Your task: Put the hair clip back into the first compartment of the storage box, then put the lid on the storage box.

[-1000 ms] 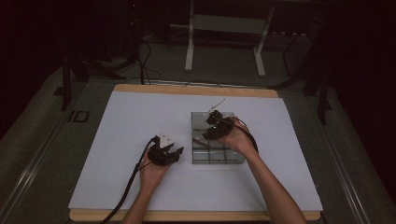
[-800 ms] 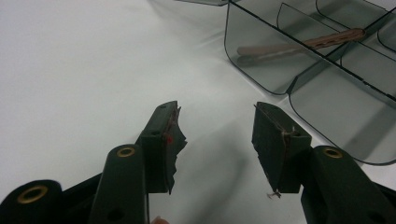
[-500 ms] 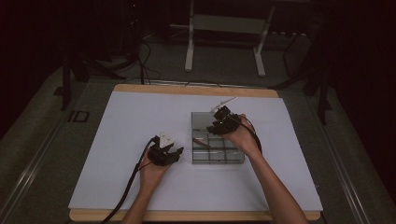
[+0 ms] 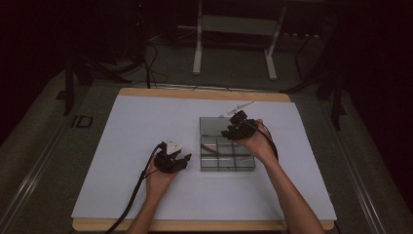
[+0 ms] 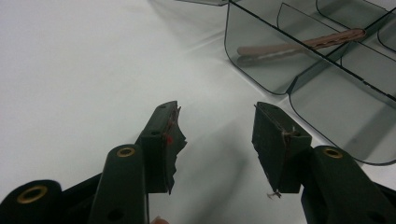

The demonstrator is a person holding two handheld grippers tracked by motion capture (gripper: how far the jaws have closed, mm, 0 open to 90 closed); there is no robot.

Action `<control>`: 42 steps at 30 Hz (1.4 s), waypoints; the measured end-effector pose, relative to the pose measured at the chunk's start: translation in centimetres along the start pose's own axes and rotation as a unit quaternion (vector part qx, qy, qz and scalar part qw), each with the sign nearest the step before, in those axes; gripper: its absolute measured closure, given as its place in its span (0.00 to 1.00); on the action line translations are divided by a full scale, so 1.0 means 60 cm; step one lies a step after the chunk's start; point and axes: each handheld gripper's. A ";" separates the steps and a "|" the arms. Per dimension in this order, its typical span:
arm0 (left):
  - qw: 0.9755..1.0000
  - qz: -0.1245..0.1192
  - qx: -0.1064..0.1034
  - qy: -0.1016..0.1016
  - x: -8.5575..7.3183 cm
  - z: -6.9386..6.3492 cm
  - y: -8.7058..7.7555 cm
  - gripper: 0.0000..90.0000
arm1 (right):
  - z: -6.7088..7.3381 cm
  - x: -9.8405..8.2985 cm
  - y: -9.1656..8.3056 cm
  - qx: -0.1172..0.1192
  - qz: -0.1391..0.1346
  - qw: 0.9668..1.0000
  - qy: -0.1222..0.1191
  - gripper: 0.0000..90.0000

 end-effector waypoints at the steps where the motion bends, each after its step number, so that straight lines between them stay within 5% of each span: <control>1: 1.000 0.000 0.000 0.000 0.000 0.000 0.000 0.57 | 0.000 -0.001 -0.001 0.000 0.000 1.000 0.001 0.66; 42: 1.000 -0.002 0.003 0.003 0.000 -0.001 -0.001 0.57 | -0.039 -0.024 -0.038 -0.015 -0.039 0.999 0.024 0.62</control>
Point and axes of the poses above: each handheld gripper's, and its own axes: y roughly forward along the jaws, x roughly out of its top, z roughly to its left, and after that the axes turned 9 degrees about -y, right-handed
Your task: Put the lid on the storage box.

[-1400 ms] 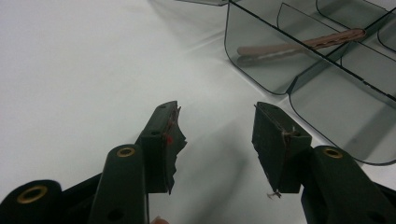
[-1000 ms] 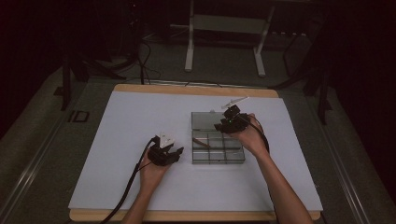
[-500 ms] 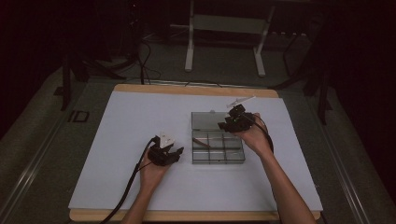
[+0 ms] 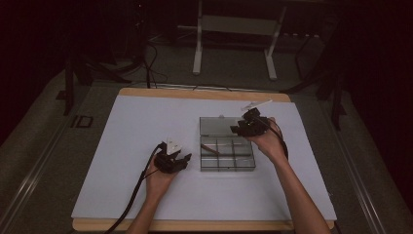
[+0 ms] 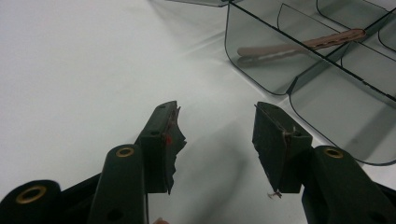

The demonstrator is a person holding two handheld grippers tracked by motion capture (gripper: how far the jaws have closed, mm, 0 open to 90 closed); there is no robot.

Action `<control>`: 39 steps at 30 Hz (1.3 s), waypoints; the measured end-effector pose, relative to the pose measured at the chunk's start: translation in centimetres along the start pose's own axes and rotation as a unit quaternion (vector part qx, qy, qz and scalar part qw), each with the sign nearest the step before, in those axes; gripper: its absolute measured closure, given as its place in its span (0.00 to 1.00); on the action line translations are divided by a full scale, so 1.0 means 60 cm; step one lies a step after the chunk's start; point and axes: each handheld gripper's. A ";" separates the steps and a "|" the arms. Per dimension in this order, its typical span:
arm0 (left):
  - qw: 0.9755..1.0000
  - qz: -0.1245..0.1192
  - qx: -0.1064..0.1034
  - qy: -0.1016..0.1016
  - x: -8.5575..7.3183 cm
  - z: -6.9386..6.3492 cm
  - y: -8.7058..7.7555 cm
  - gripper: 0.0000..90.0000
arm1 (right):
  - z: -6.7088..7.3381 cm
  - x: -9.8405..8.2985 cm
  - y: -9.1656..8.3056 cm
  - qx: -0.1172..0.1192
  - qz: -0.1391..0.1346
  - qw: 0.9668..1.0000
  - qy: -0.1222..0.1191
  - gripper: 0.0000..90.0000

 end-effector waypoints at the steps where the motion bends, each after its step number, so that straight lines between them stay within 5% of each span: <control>1: 1.000 0.000 0.000 0.000 0.000 0.000 0.000 0.57 | -0.001 0.000 -0.001 0.000 -0.003 1.000 0.001 0.62; 21: 1.000 -0.016 -0.011 -0.015 -0.001 0.005 -0.005 0.60 | -0.020 -0.022 -0.004 0.000 -0.016 0.999 0.040 0.62; 39: 0.995 -0.047 -0.076 -0.045 0.018 -0.010 -0.037 0.61 | -0.045 -0.052 0.004 -0.003 -0.012 0.997 0.072 0.65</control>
Point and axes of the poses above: each handheld gripper's, and its own axes: y roughly forward along the jaws, x roughly out of its top, z roughly to its left, and after that the axes turned 9 degrees about -y, right-handed
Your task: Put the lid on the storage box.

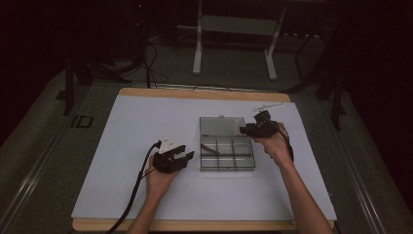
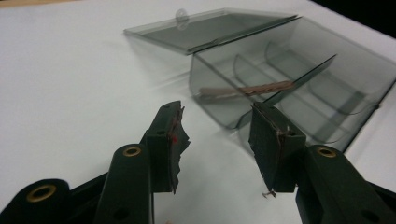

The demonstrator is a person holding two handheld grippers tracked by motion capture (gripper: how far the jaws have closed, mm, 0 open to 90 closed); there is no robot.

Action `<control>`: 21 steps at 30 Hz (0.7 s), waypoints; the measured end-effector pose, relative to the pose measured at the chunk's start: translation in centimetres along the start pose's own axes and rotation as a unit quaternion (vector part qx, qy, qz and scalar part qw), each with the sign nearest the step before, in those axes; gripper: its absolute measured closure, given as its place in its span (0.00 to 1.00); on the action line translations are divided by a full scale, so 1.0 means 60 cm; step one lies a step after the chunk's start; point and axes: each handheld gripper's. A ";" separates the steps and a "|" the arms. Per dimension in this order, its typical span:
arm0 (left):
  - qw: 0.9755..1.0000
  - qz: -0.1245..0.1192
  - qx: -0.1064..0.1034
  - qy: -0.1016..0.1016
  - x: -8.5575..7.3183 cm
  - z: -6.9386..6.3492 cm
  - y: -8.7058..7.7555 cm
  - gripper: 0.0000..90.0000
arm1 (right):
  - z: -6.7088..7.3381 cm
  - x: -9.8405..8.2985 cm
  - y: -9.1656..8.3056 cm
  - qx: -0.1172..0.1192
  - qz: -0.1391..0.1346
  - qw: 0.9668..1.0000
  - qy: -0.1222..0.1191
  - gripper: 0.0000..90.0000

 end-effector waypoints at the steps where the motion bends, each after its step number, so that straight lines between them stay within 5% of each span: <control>1: 1.000 0.000 -0.003 0.003 0.001 -0.003 0.000 0.61 | -0.001 -0.001 0.001 0.000 -0.001 1.000 0.001 0.65; 21: 0.999 0.027 -0.027 0.006 0.003 -0.048 0.021 0.67 | -0.020 -0.018 0.010 0.006 -0.001 1.000 0.024 0.63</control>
Point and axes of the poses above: each handheld gripper's, and its own axes: y roughly forward along the jaws, x roughly out of its top, z roughly to its left, and after that the axes turned 9 degrees about -y, right-handed
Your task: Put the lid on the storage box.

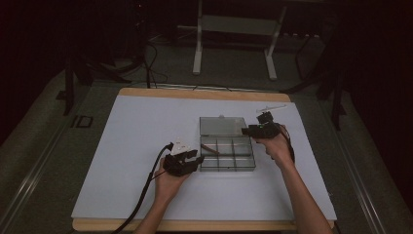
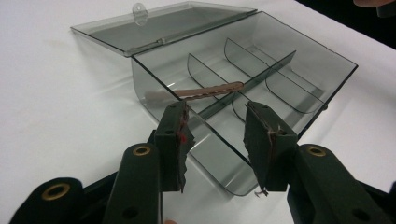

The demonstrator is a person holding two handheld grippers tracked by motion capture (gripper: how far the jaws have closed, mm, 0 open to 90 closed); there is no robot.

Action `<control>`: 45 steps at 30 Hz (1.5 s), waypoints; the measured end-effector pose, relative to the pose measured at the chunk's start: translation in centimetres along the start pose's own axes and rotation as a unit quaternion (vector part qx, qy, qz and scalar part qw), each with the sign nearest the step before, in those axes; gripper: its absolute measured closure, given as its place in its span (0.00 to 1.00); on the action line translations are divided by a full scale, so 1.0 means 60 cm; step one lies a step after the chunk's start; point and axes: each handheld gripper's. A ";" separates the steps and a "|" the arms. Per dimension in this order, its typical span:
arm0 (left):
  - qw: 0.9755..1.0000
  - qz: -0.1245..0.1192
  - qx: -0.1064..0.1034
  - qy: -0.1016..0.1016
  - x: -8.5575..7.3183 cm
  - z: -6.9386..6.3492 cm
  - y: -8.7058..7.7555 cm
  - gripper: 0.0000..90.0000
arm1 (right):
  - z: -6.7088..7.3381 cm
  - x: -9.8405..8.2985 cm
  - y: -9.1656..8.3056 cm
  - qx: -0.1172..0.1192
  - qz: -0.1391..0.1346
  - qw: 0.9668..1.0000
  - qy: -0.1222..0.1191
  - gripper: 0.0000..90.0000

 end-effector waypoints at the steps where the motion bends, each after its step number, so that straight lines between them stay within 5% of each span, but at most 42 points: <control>1: 1.000 0.001 0.000 -0.001 0.000 -0.001 0.001 0.67 | -0.001 -0.001 0.001 0.001 0.000 1.000 0.002 0.63; 19: 1.000 0.020 0.009 0.001 -0.008 -0.006 0.019 0.66 | -0.015 -0.009 0.023 0.032 -0.003 0.999 0.044 0.53; 26: 1.000 0.023 0.012 0.006 -0.008 -0.009 0.023 0.66 | -0.021 -0.009 0.034 0.026 0.004 0.998 0.062 0.48; 45: 1.000 0.023 0.015 0.005 -0.008 -0.010 0.023 0.67 | -0.038 -0.013 0.058 0.044 0.023 0.992 0.114 0.44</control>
Point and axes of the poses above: each handheld gripper's, and its own axes: y roughly forward along the jaws, x roughly out of its top, z roughly to its left, and after that the axes turned 9 degrees about -y, right-handed
